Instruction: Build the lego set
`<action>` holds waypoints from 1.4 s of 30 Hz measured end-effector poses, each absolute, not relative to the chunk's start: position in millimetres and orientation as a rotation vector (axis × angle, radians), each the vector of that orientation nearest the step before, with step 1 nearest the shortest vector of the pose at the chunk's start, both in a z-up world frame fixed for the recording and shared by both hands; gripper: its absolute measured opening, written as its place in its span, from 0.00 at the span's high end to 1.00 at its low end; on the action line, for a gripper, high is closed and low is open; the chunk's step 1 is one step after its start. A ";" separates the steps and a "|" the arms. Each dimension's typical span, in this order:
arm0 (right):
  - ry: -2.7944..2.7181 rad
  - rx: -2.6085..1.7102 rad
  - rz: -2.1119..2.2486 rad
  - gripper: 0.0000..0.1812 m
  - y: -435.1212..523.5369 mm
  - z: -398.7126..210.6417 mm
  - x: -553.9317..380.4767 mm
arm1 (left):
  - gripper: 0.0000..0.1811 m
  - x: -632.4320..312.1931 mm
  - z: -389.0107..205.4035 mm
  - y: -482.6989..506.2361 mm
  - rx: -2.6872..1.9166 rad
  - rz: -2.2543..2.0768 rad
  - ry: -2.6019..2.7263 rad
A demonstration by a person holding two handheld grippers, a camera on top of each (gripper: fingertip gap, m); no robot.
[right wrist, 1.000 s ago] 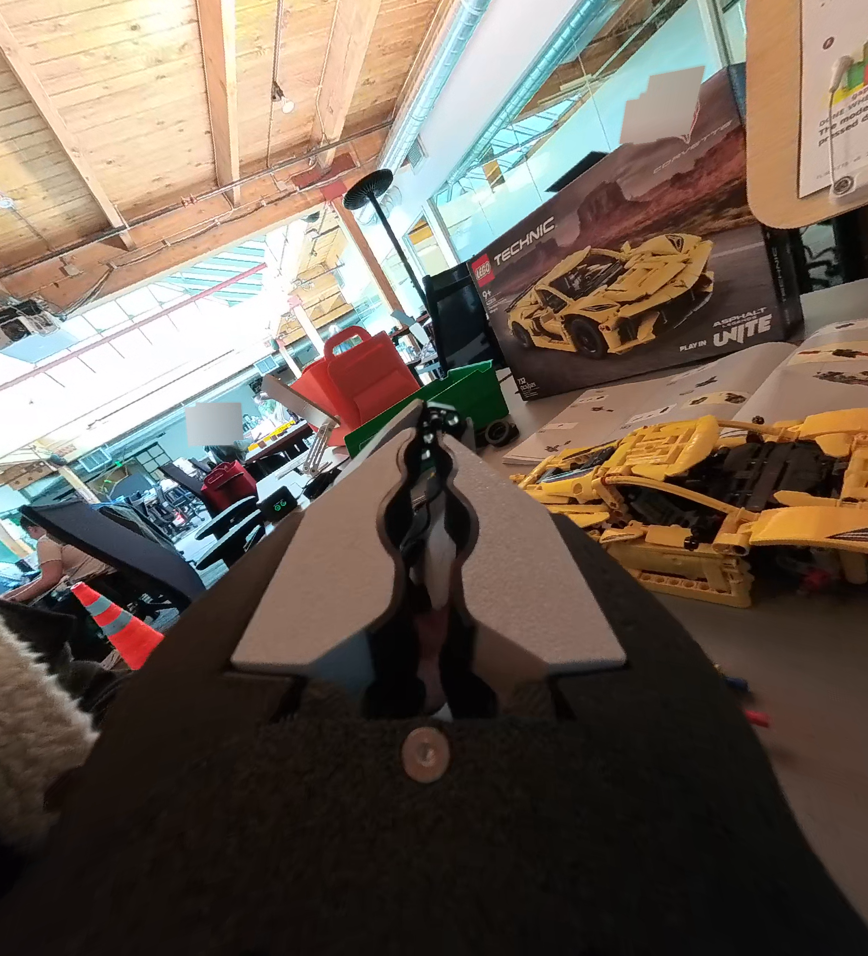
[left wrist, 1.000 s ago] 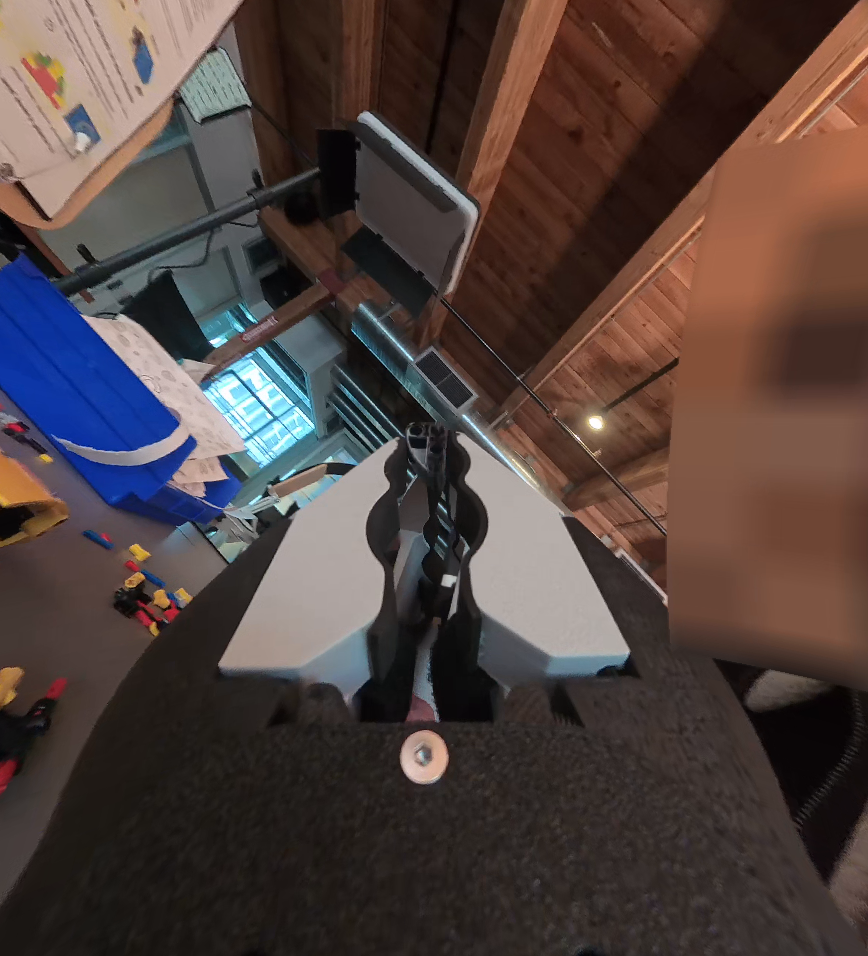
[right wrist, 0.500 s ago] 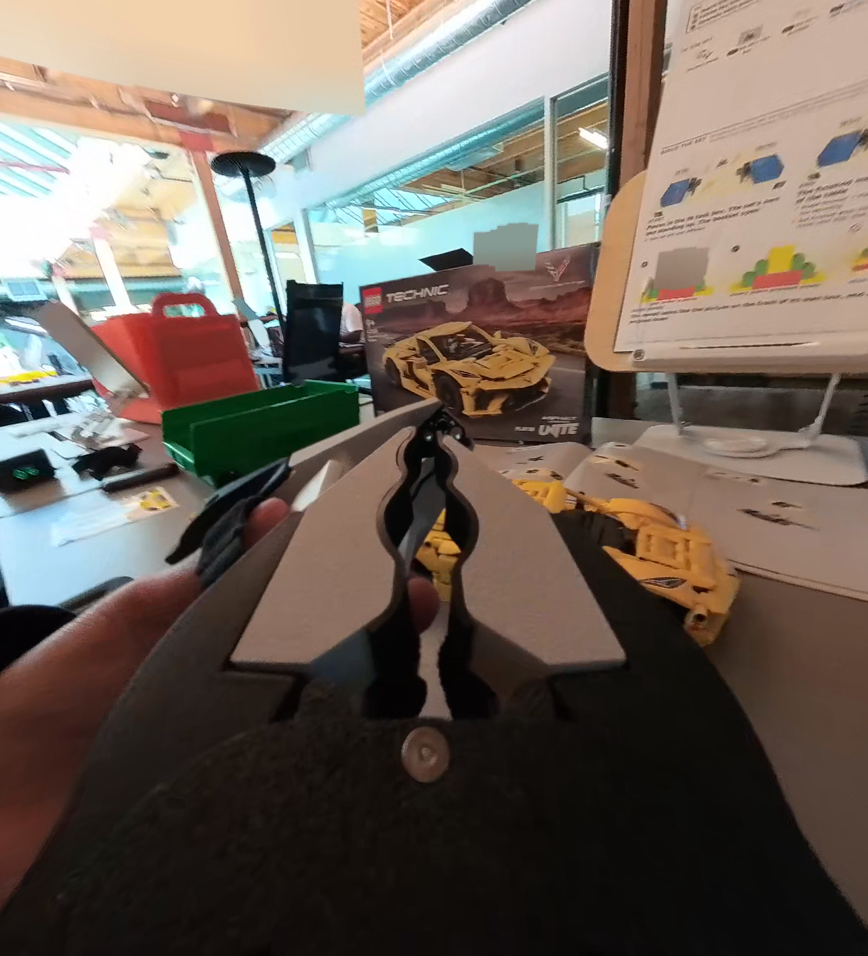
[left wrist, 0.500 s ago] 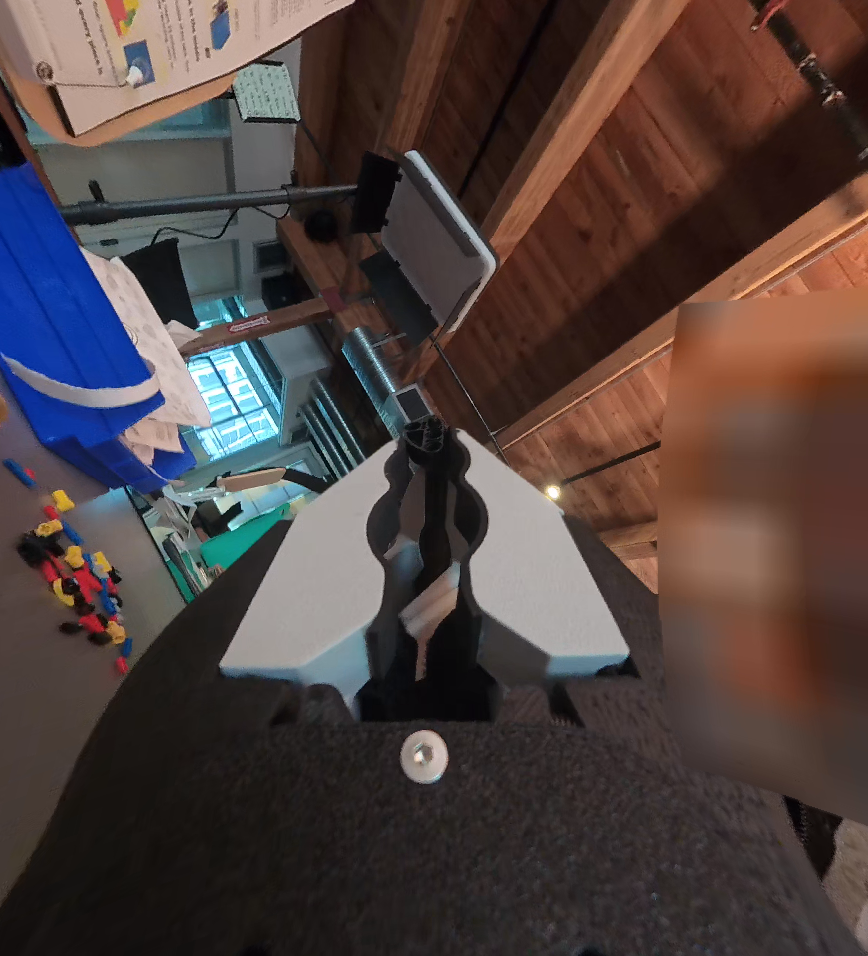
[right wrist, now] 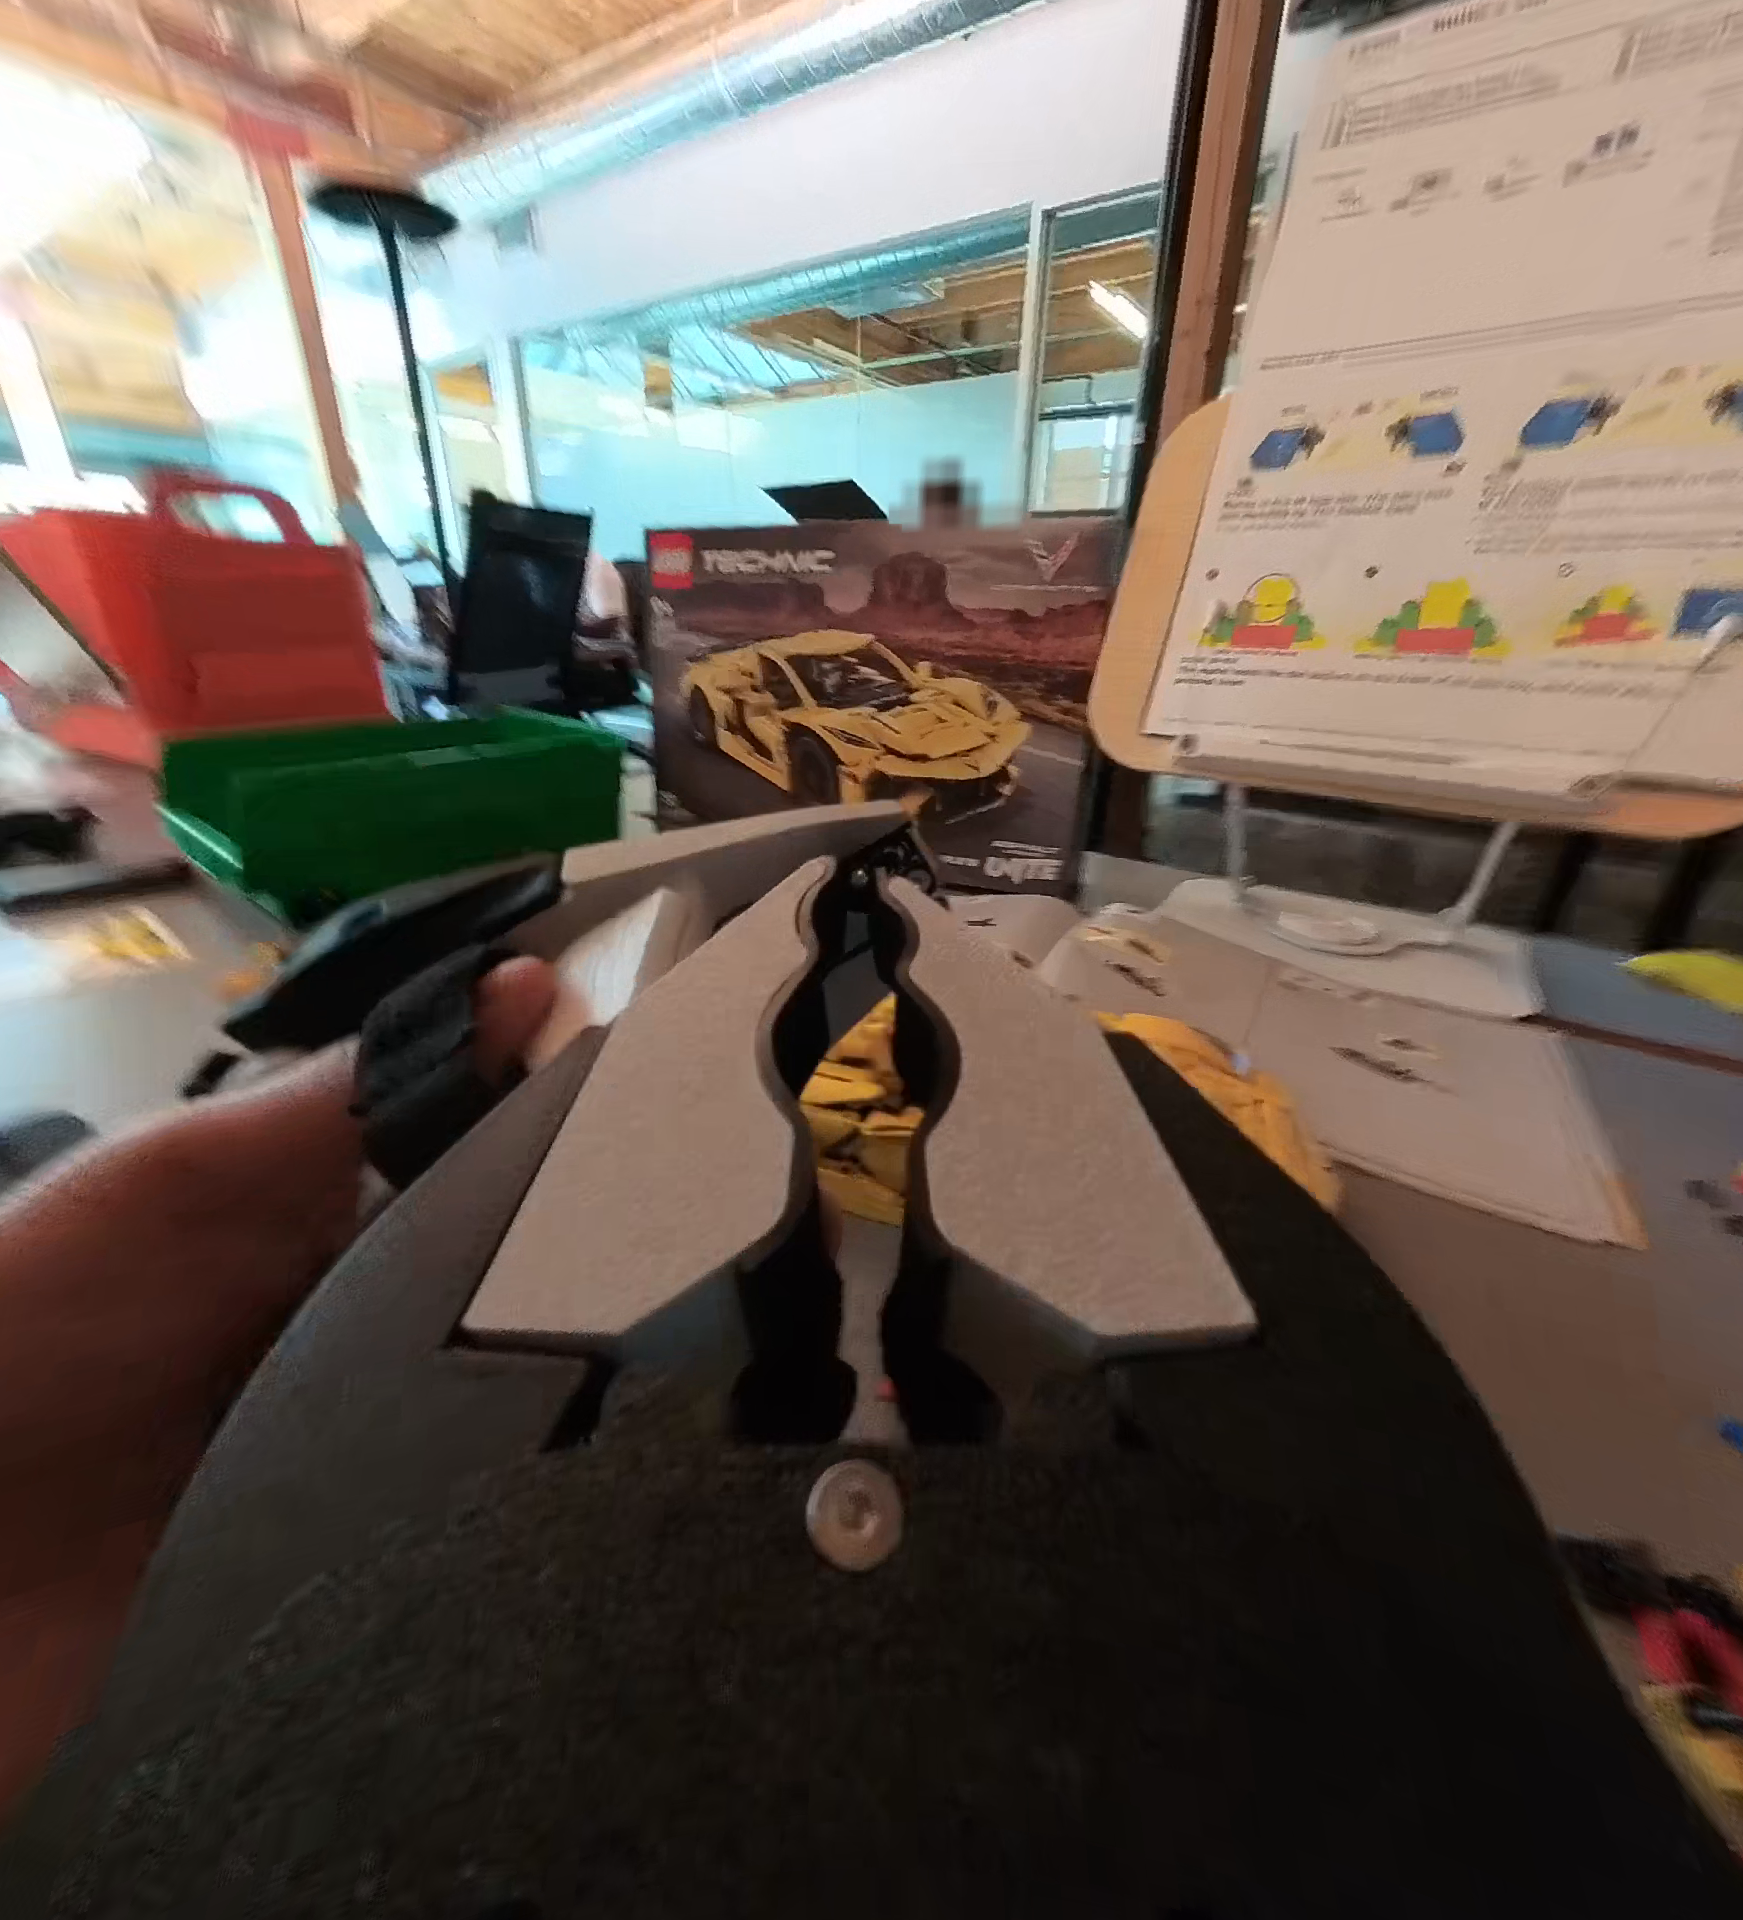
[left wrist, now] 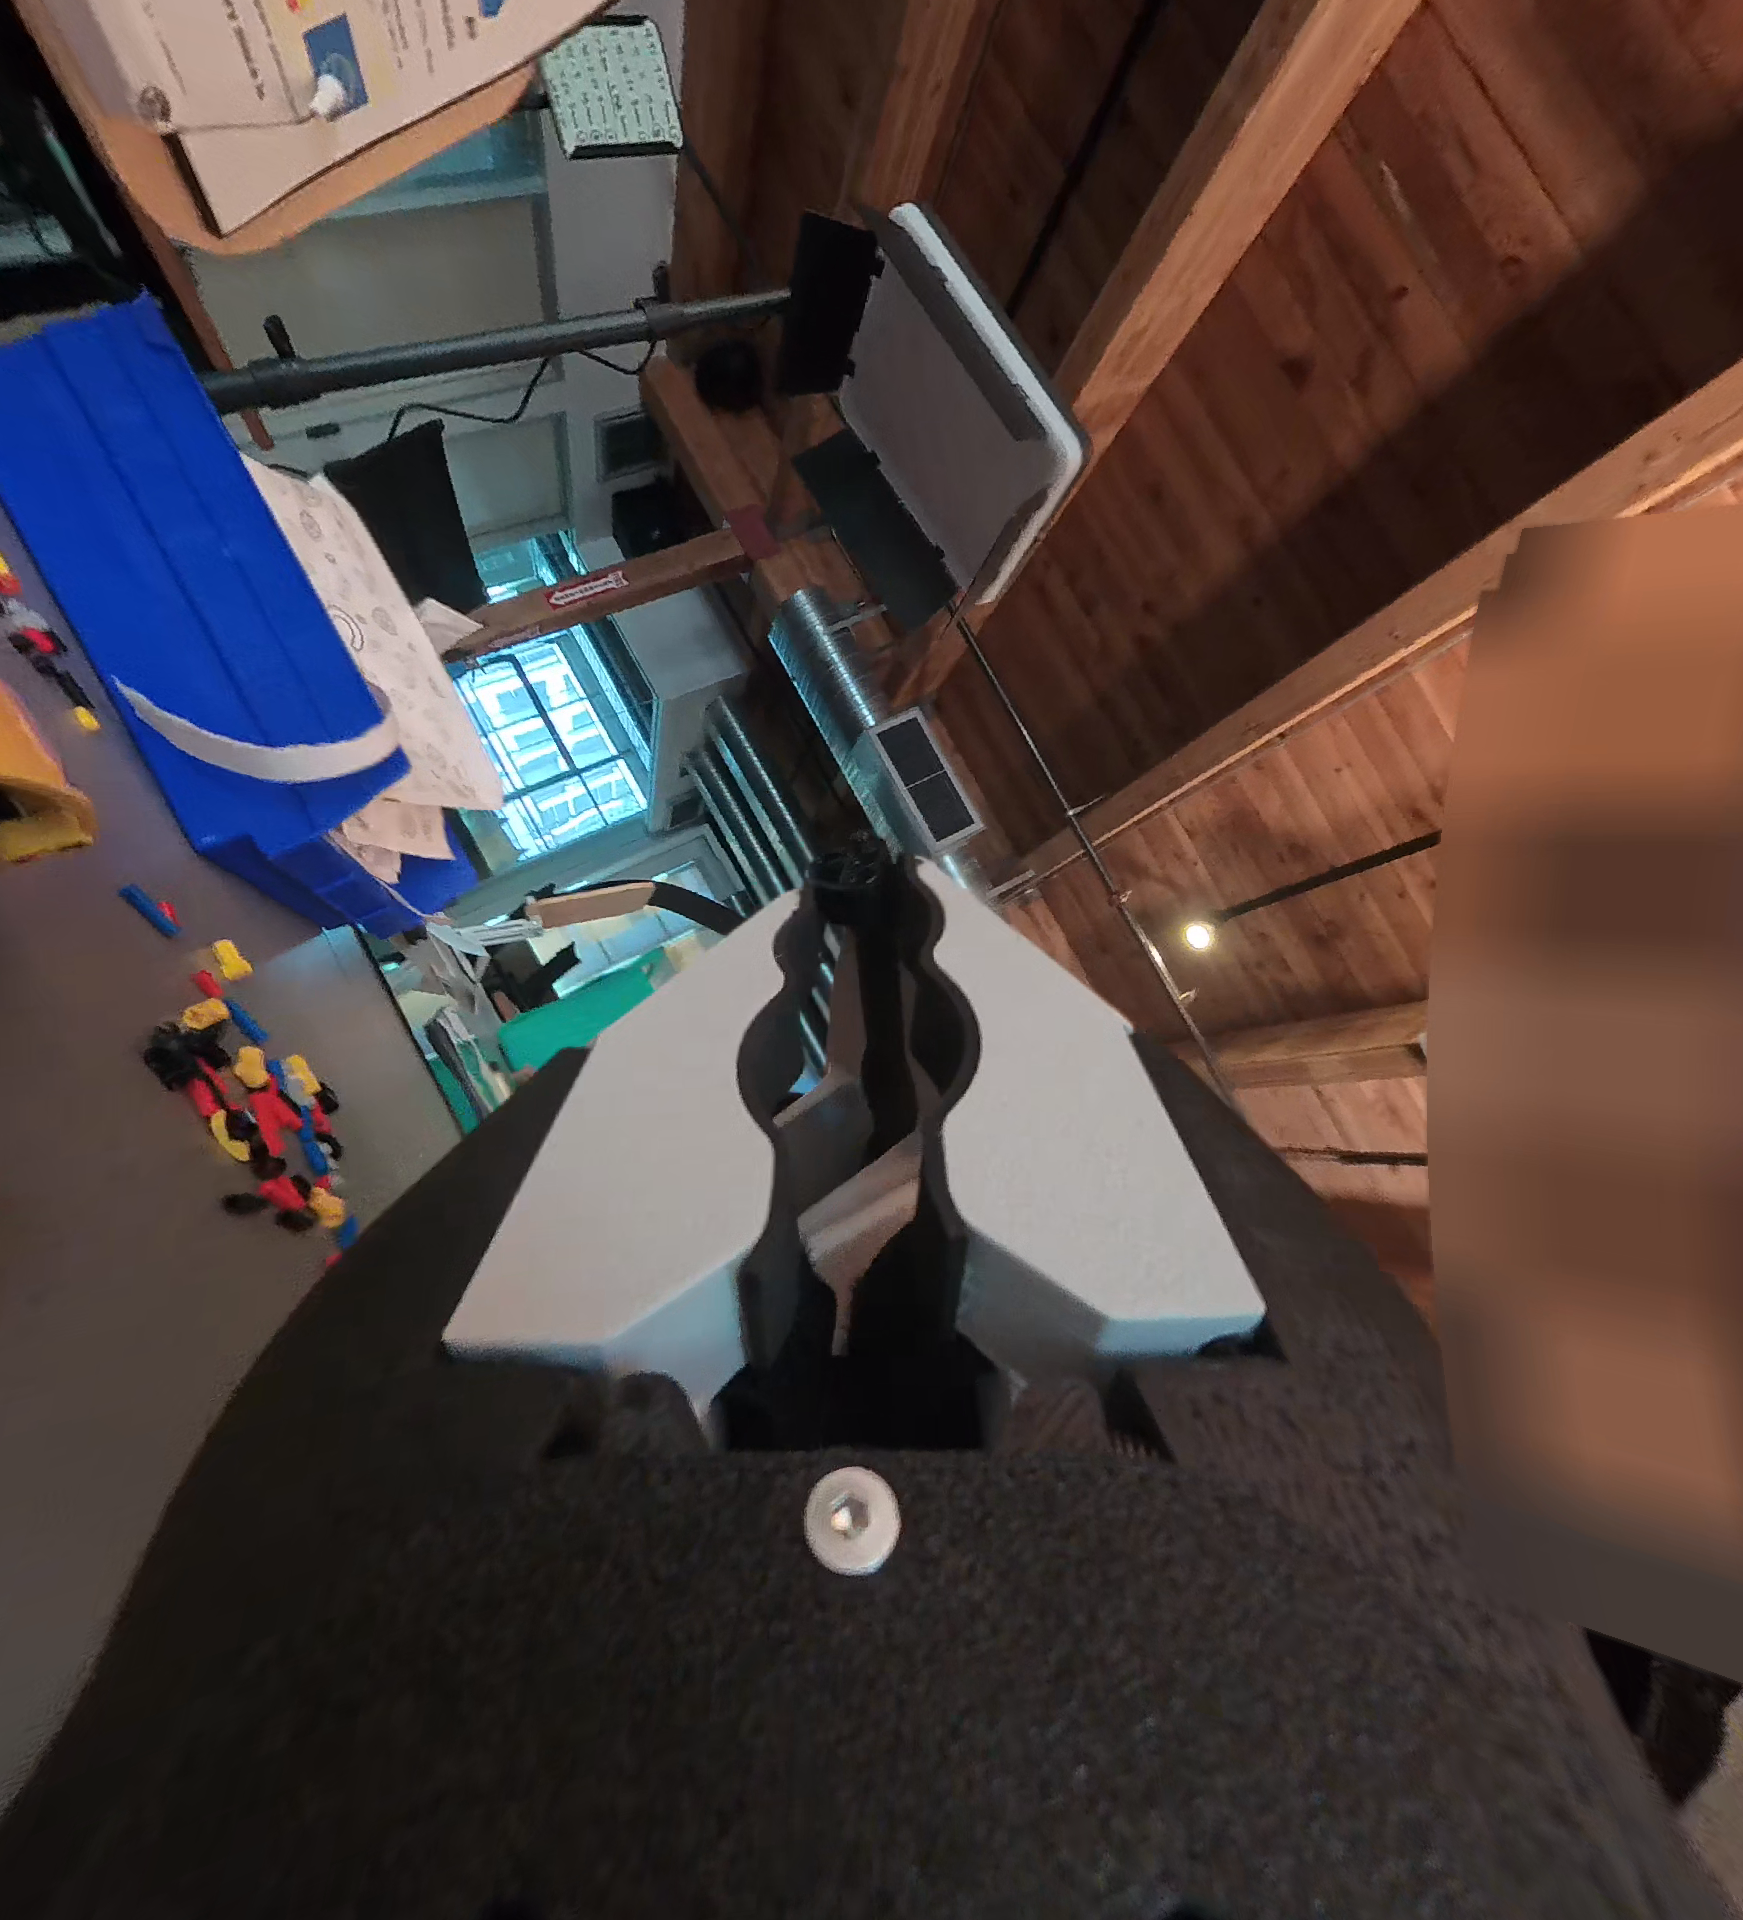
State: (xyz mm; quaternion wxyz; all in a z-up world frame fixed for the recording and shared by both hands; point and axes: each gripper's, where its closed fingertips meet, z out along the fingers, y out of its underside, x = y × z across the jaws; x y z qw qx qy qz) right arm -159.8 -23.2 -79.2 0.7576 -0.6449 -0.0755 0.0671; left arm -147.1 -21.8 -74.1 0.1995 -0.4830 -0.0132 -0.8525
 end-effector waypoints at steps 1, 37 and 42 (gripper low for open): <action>-0.212 -1.419 0.057 0.99 -22.2 -80.3 -160.0 | 0.92 -147.2 -75.5 -20.6 -1.374 -2.394 -0.057; -0.428 -1.294 0.665 0.99 -53.3 -69.1 -181.9 | 0.92 -168.9 -60.0 -59.5 -1.429 -2.442 0.866; -0.452 -1.264 0.742 0.99 -59.2 -66.3 -185.2 | 0.92 -179.3 -61.0 -62.5 -1.412 -2.332 1.097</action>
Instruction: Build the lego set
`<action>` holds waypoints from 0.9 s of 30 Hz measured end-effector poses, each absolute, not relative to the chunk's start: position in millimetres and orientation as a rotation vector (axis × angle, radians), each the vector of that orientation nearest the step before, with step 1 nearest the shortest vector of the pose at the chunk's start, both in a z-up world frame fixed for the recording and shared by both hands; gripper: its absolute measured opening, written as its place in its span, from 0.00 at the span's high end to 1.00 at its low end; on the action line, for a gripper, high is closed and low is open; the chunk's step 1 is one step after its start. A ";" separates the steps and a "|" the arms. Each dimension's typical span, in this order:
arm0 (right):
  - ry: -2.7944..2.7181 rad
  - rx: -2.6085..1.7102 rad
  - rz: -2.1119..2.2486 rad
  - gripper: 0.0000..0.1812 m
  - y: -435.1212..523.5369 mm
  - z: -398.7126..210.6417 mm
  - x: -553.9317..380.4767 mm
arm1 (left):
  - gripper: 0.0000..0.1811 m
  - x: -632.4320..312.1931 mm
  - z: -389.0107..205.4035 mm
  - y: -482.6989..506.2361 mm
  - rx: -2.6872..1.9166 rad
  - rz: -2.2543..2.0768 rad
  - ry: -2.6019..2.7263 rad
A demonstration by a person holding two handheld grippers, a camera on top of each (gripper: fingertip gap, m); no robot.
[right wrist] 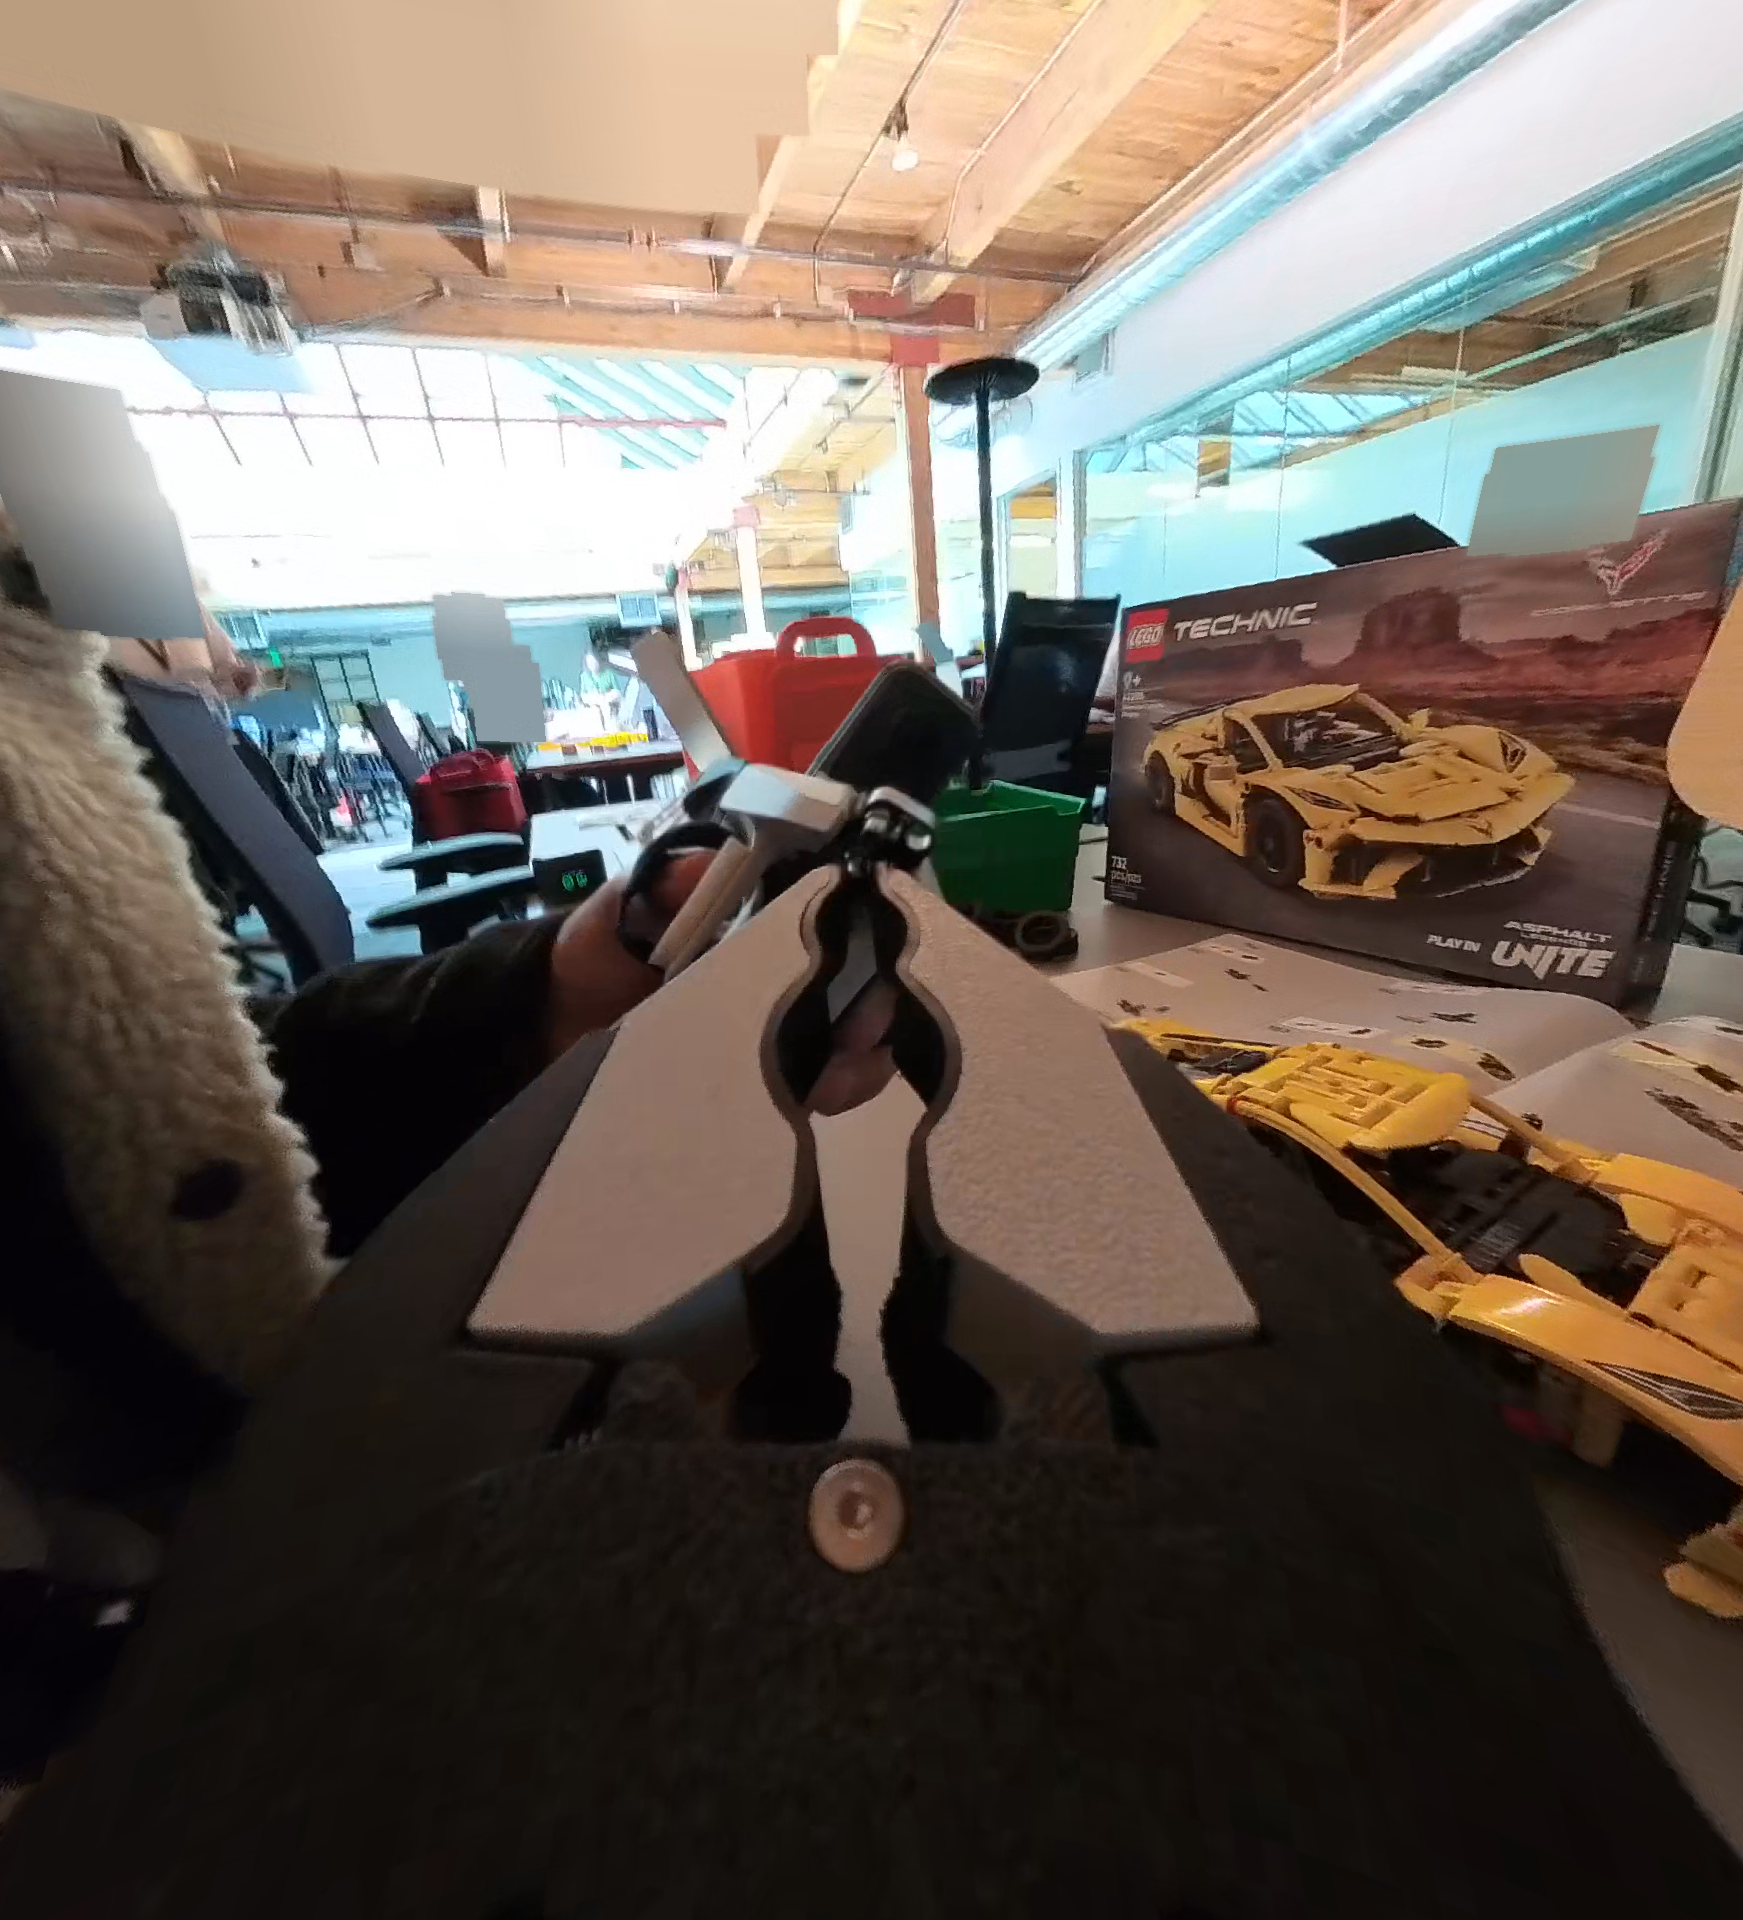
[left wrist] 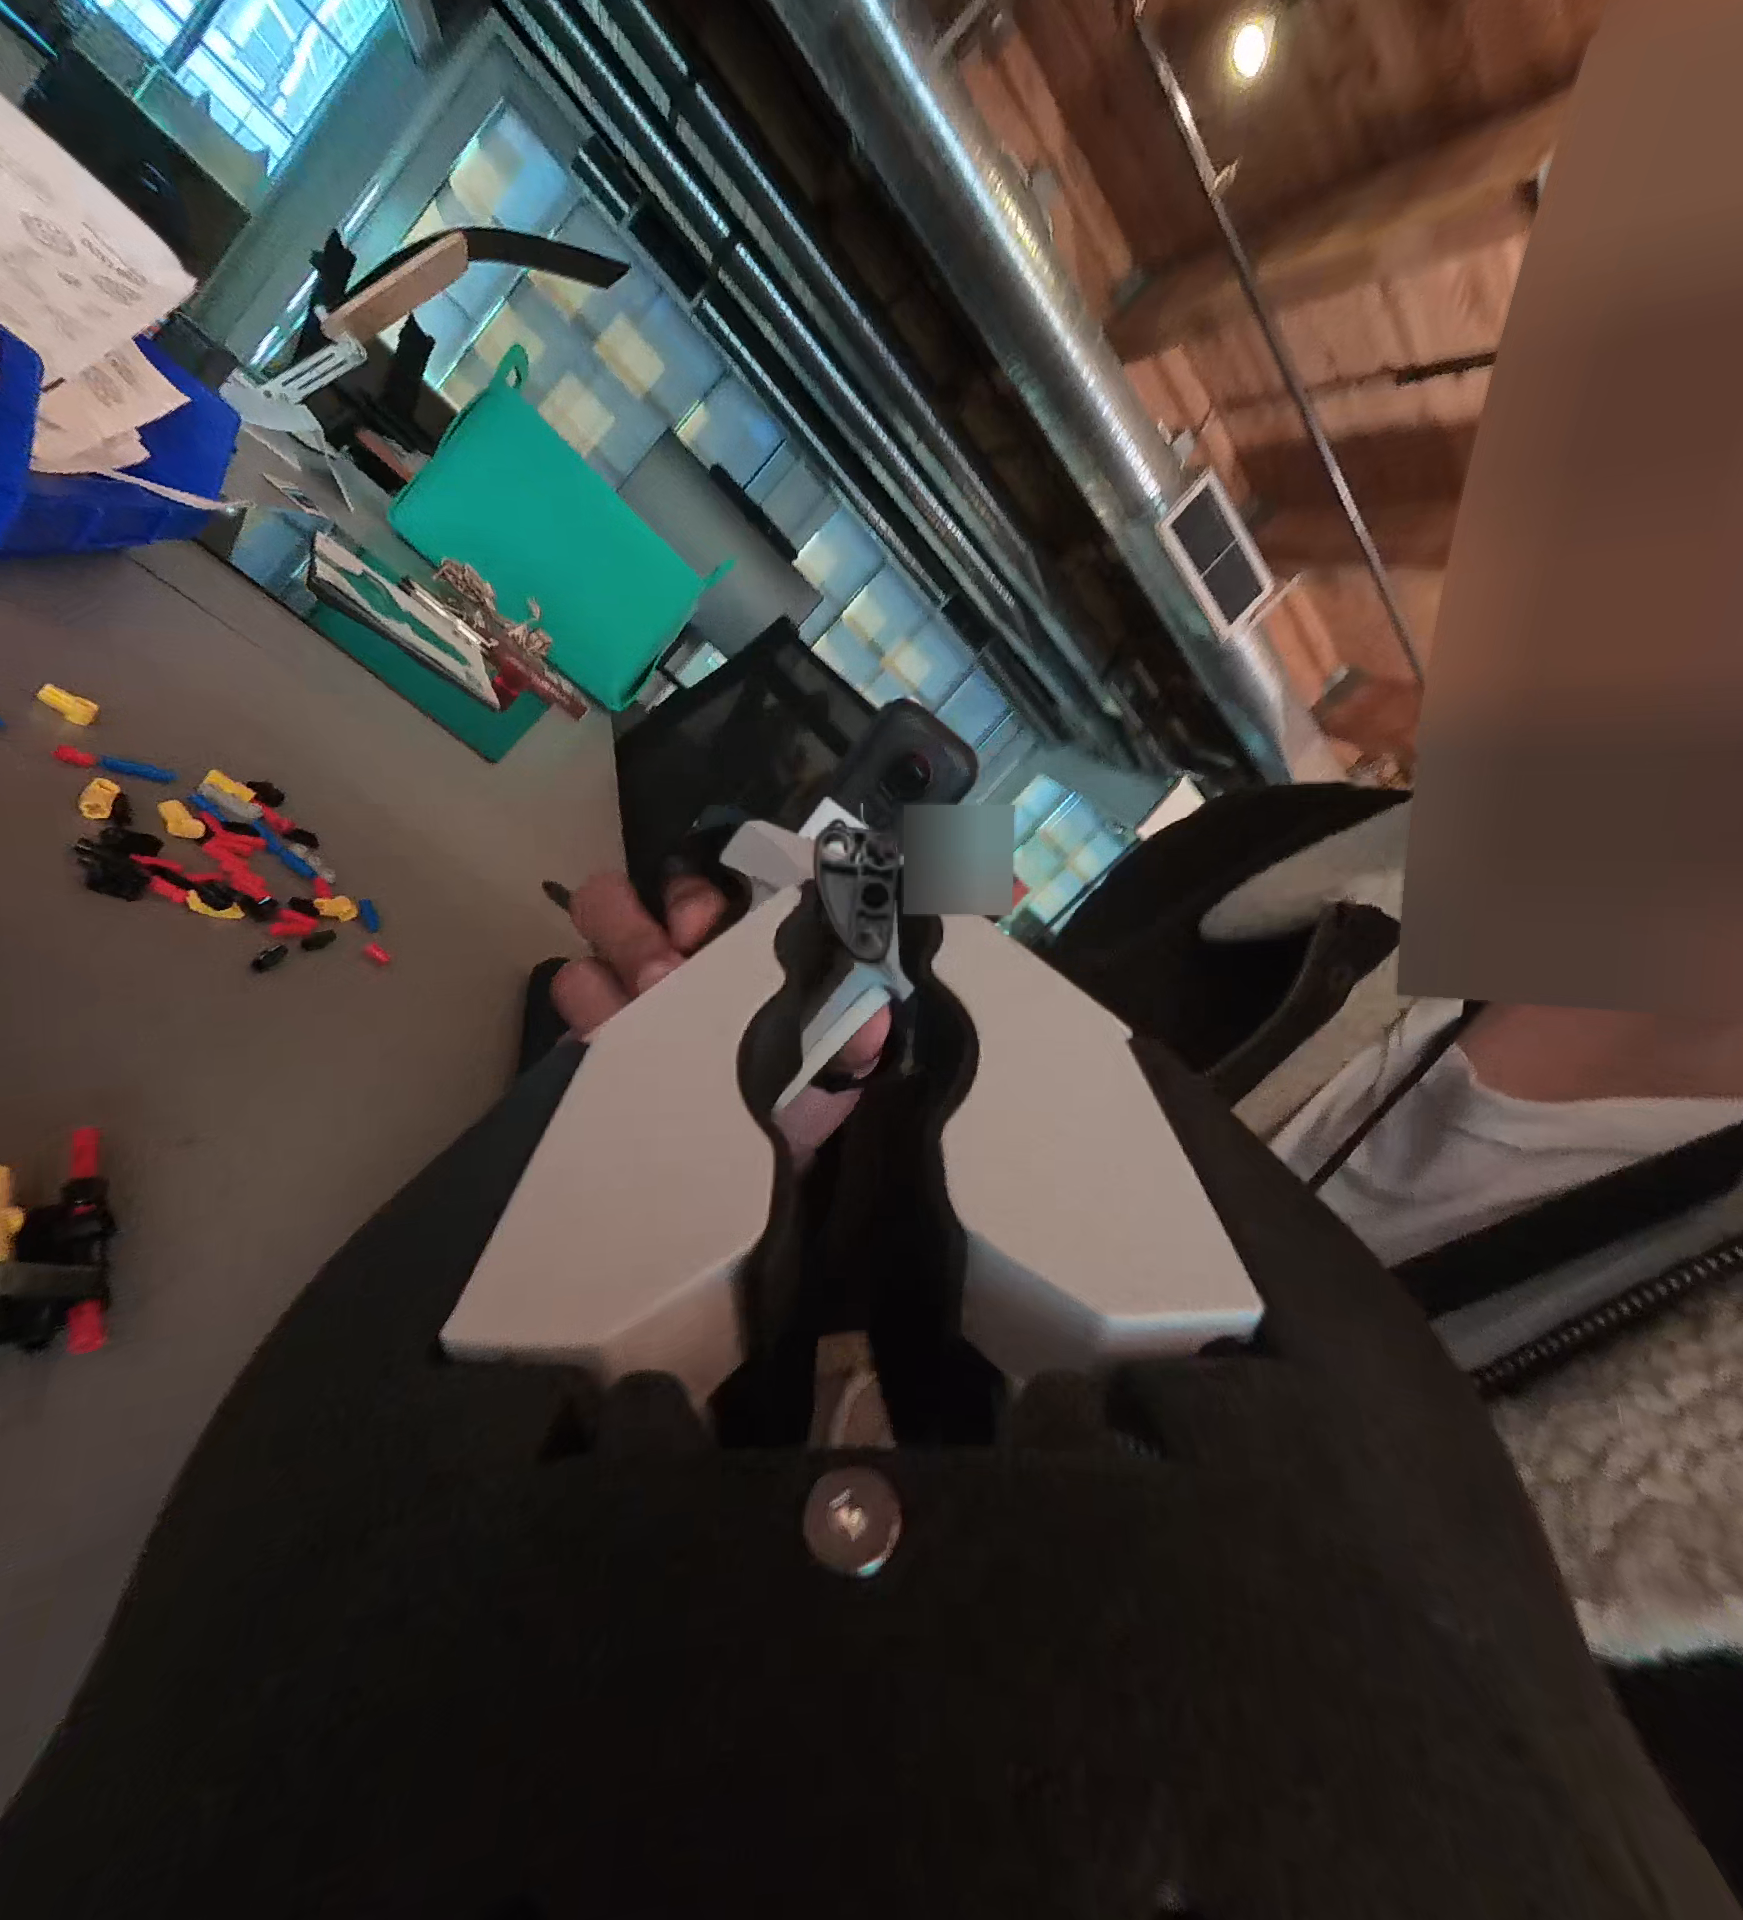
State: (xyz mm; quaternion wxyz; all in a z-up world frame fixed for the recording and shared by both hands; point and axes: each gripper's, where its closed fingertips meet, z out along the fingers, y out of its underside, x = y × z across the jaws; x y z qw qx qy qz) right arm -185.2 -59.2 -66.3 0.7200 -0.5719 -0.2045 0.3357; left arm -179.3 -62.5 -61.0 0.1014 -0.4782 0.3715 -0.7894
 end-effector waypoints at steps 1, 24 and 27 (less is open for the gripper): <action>-0.430 -1.251 0.765 0.99 -59.5 -63.9 -181.1 | 0.93 -180.3 -64.0 -59.8 -1.432 -2.288 1.125; -0.711 -1.574 0.650 0.99 -50.2 -118.3 -183.6 | 0.93 -182.3 -113.9 -49.2 -1.726 -2.418 0.855; -0.703 -1.585 0.639 0.98 -48.5 -121.0 -181.6 | 0.92 -180.5 -114.3 -52.8 -1.712 -2.396 0.892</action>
